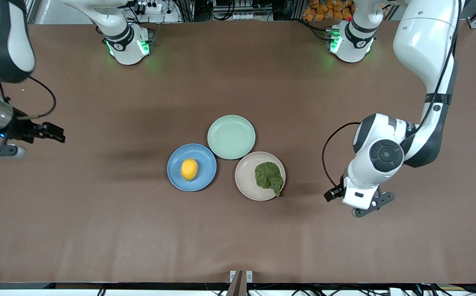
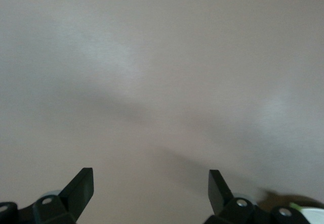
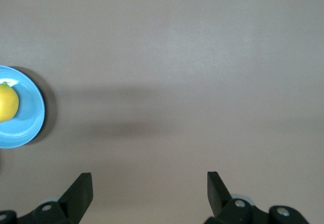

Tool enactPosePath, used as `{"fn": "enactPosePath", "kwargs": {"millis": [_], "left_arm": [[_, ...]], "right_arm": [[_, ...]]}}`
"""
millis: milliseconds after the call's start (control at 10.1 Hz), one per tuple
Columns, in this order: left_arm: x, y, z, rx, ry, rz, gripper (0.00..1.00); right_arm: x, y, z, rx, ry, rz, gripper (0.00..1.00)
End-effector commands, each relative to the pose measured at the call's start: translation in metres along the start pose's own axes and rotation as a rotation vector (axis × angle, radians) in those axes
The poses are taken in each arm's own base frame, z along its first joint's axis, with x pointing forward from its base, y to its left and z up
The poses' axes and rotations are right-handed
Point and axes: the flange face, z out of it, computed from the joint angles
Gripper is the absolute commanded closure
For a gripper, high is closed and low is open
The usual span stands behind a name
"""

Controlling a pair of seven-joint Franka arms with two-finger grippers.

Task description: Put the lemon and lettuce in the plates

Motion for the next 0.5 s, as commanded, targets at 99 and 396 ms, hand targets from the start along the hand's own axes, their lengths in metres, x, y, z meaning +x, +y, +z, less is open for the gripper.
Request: {"fn": "enactPosePath", "kwargs": {"millis": [99, 396], "left_arm": [[-0.022, -0.046, -0.007, 0.072, -0.101, 0.031, 0.0], [-0.052, -0.084, -0.02, 0.064, -0.161, 0.093, 0.0]], "right_arm": [[-0.023, 0.018, -0.064, -0.015, -0.037, 0.035, 0.0], [-0.034, 0.023, -0.098, -0.011, -0.042, 0.047, 0.0]]}}
